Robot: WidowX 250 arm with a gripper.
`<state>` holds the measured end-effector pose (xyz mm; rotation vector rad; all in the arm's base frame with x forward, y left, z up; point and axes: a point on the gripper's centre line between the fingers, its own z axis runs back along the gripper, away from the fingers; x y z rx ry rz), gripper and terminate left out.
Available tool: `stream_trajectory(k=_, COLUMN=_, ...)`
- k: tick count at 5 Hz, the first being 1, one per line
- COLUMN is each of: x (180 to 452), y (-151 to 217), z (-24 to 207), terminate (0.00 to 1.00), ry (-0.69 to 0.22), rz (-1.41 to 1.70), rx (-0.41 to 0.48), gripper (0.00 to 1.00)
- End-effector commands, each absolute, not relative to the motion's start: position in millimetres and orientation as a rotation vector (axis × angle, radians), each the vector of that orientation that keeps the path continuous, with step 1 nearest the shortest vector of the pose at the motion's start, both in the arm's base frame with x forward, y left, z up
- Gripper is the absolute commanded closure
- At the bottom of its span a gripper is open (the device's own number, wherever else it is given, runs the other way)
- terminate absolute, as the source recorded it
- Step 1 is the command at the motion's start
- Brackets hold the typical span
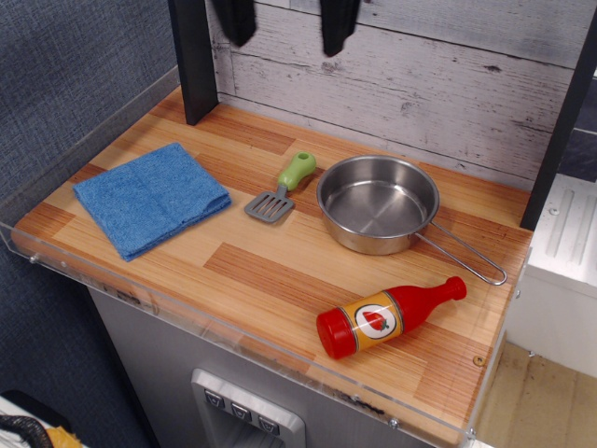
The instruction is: Pick vessel and place it on the blue cloth
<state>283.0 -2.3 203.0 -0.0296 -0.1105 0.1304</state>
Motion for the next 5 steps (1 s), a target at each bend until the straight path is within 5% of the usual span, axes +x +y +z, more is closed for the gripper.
stream_trajectory(k=1, x=320.5, y=-1.4, z=216.3, terminate=0.00, ry=-0.240, rz=0.110, rx=-0.026, gripper=0.00)
stream_trajectory(k=5, x=325.5, y=1.4, z=124.4, terminate=0.00, ry=-0.169, rz=0.021, rx=-0.056, gripper=0.00)
